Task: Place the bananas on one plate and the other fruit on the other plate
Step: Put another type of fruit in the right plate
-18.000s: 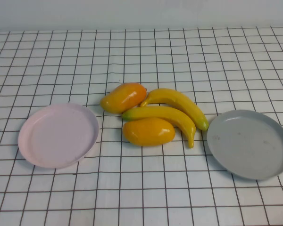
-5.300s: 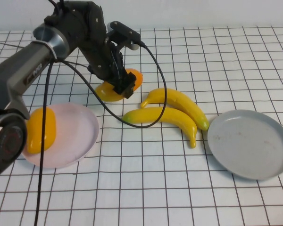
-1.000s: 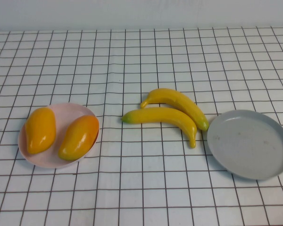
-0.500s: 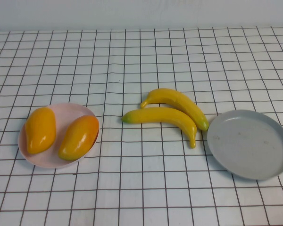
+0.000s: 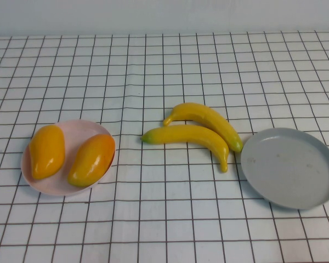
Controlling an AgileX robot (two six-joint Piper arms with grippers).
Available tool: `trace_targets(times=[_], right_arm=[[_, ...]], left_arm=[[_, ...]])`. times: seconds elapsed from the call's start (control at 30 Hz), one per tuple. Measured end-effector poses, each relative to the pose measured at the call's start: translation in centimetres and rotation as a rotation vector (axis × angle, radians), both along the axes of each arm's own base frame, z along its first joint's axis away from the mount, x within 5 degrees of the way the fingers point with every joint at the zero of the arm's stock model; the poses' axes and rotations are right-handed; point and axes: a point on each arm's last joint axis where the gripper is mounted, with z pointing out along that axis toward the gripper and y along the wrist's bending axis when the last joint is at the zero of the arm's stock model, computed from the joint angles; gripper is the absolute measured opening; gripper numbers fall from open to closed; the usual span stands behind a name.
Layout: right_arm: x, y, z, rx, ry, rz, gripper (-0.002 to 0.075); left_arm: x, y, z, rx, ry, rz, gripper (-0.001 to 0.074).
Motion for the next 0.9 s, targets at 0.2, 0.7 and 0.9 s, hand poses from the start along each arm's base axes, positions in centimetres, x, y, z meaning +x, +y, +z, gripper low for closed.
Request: trace_targets(times=[0.2,0.7,0.9], right_arm=[[0.0,0.0,-0.3,-0.088,0.017,0.01,-0.0015],[-0.2,0.3,-0.7,-0.161,0.049,0.064,-0.0015],[-0.1,1.0,3.1,-0.282,0.125,0.178,-0.0015]], left_arm=[[0.0,0.0,0.0,0.0,0.0,0.0,0.0004],[0.0,0.0,0.0,0.004,-0.001,-0.001,0.0004],[0.0,0.0,0.0,0.004,-0.001,-0.001,0.0004]])
